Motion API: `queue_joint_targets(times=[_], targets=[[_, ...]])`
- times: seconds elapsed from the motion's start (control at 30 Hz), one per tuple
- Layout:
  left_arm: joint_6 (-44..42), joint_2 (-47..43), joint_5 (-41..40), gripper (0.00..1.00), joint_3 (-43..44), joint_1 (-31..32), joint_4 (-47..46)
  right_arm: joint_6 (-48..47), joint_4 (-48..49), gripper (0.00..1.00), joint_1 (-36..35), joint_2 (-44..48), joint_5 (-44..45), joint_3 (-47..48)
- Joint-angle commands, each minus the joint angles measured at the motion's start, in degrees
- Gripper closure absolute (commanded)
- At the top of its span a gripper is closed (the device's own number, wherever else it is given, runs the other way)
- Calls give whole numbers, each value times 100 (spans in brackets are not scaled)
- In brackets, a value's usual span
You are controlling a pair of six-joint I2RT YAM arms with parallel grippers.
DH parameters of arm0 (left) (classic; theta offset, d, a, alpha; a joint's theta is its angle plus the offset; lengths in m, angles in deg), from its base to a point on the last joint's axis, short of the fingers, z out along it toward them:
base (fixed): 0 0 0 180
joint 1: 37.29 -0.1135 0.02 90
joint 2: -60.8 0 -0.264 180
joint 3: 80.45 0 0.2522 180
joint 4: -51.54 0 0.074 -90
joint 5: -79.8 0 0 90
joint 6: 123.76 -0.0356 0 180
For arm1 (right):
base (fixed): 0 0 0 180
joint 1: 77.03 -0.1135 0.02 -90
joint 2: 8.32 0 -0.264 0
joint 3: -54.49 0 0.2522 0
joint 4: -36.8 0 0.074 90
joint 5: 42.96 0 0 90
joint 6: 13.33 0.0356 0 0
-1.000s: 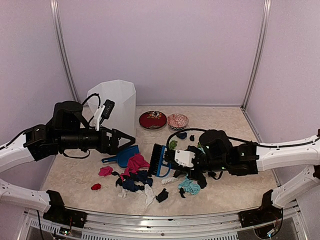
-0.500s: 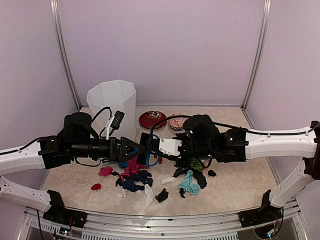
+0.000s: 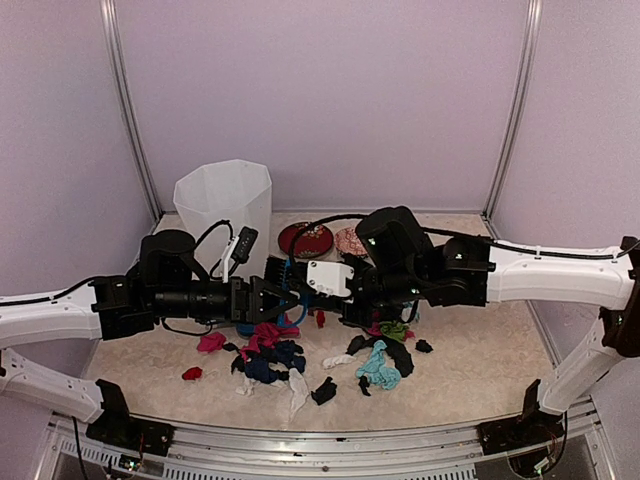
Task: Sweep away the paper scraps from the table
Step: Pass from the right arm to the left
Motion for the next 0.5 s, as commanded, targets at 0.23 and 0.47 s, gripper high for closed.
queue_joint_targets(times=[0.23,0.47], targets=[[-48,33,-21,32,7,34,-57,-86,-417,100,-67,-244,230,207],[-40,251,24,40,39,34,-50,-128,-360,100,-96,-210,180,224]])
